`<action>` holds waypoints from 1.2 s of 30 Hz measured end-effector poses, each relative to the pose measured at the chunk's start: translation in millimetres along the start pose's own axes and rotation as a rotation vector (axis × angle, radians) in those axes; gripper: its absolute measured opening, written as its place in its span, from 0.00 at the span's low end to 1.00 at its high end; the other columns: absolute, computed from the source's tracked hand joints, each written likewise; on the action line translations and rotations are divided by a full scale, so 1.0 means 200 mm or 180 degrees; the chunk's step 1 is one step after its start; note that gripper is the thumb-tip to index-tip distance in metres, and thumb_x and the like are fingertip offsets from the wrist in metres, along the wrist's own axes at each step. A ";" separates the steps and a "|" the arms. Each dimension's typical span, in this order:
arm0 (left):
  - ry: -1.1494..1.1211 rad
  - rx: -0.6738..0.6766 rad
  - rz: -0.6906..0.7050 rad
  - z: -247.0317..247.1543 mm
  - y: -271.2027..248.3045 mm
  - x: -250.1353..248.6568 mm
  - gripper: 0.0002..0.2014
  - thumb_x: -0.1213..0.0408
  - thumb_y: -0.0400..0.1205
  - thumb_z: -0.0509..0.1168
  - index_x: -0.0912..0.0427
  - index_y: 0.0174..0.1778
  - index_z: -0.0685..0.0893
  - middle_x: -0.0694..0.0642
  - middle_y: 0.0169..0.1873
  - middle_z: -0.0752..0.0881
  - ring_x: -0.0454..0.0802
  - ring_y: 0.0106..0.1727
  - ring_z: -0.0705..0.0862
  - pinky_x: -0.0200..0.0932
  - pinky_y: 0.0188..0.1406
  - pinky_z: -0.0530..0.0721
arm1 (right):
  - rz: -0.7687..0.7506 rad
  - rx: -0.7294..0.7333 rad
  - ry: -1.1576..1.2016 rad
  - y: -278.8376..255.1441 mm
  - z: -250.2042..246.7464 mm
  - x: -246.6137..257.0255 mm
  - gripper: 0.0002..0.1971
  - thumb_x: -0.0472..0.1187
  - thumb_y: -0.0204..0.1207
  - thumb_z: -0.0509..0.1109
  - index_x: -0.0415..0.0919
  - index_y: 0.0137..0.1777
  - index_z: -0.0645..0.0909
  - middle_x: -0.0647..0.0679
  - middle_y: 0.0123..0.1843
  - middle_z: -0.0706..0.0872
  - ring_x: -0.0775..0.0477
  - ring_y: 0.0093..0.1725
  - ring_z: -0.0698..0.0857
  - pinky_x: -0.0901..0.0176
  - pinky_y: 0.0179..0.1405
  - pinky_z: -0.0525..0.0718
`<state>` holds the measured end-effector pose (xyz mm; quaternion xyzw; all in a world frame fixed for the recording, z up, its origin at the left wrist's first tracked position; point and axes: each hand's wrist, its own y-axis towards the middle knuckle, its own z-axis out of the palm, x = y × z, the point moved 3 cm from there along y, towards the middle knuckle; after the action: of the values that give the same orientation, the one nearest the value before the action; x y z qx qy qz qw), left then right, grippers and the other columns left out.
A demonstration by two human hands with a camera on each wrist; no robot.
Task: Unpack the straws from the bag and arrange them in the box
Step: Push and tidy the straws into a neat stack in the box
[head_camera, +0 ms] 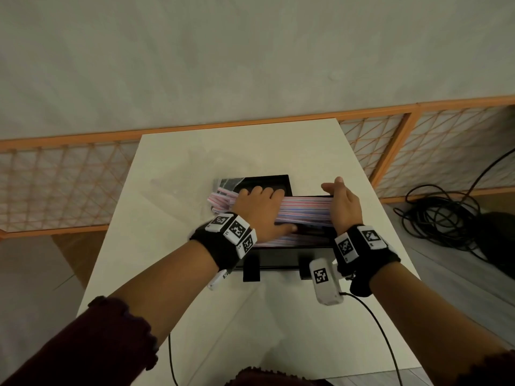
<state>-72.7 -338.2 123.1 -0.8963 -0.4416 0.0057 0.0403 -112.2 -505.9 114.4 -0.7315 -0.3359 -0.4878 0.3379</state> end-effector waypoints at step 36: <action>-0.4962 -0.0621 -0.1891 0.01 -0.19 0.25 0.23 0.41 0.86 0.40 0.41 0.50 0.80 0.39 0.38 0.87 0.34 0.38 0.87 0.31 0.37 0.85 | -0.2657 0.1506 -0.3517 -0.07 0.13 -0.12 0.38 0.59 0.67 0.43 0.48 0.79 0.63 0.50 0.74 0.74 0.40 0.81 0.60 0.35 0.80 0.42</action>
<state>-72.2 -275.8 125.6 -0.4817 -0.5592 0.5743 -0.3543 -118.3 -479.7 86.4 -0.5894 -0.8045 -0.0502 0.0540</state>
